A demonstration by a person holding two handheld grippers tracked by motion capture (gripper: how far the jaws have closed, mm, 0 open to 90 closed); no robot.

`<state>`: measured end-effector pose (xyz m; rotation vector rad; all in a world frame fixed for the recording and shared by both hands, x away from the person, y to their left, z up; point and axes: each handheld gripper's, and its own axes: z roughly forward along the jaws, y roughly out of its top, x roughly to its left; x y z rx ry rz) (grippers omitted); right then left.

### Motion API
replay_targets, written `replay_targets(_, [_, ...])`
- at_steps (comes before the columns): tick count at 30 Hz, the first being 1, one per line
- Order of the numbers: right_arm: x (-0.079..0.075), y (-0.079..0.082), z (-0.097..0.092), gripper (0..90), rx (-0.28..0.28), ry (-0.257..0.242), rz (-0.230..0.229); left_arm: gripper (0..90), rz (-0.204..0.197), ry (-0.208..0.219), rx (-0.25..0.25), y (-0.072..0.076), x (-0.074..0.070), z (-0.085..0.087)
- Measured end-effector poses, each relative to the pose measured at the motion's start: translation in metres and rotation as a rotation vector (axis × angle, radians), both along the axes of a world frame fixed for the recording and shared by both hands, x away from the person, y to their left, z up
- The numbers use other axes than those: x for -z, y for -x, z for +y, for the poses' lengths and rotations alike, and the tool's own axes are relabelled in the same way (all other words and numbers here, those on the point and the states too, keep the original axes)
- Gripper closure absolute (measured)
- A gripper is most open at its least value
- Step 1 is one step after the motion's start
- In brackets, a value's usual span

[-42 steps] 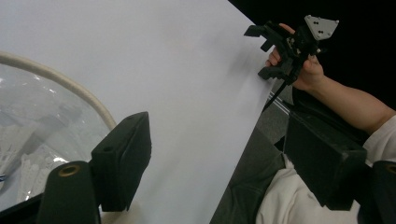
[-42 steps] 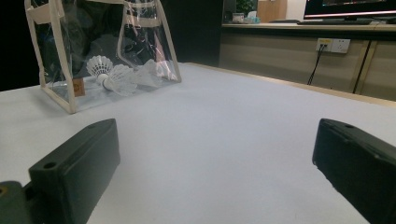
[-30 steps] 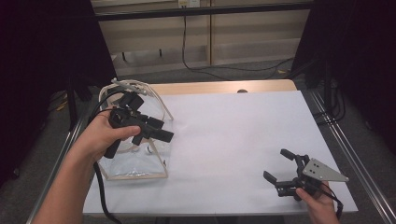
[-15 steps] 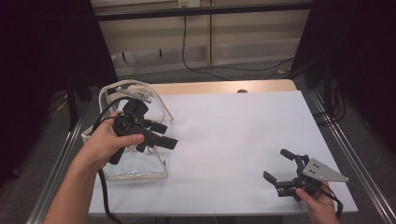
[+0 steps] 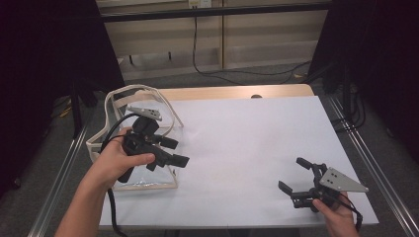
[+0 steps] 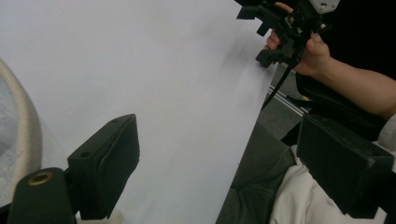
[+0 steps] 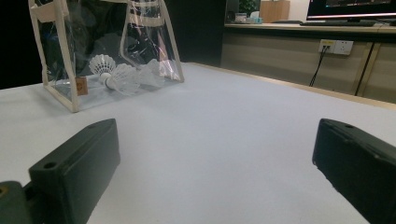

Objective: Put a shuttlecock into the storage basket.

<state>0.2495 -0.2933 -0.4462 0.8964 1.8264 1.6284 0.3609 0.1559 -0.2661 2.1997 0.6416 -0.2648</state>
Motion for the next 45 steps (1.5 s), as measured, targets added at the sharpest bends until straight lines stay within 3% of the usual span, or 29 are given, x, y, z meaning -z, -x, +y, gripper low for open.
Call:
replay_targets(10, [0.0, 0.0, 0.0, 0.6, 0.0, 0.003, 0.001, 13.4, -0.024, 0.011, -0.007, 0.007, 0.01, 0.0])
replay_targets(16, [0.0, 0.0, 0.0, 0.6, -0.001, 0.004, 0.0, 12.6, -0.059, -0.005, -0.014, 0.011, 0.016, -0.001])
replay_targets(26, [0.0, 0.001, 0.0, 0.6, -0.002, 0.004, 0.001, 12.8, -0.044, 0.009, -0.008, 0.017, 0.029, -0.001])
replay_targets(35, [0.0, 0.001, 0.0, 0.6, -0.002, 0.004, 0.0, 12.9, -0.055, 0.016, -0.009, 0.022, 0.043, 0.001])
replay_targets(45, [0.0, 0.001, 0.001, 0.6, -0.003, 0.005, 0.0, 12.8, -0.046, 0.007, -0.004, 0.027, 0.06, 0.002])
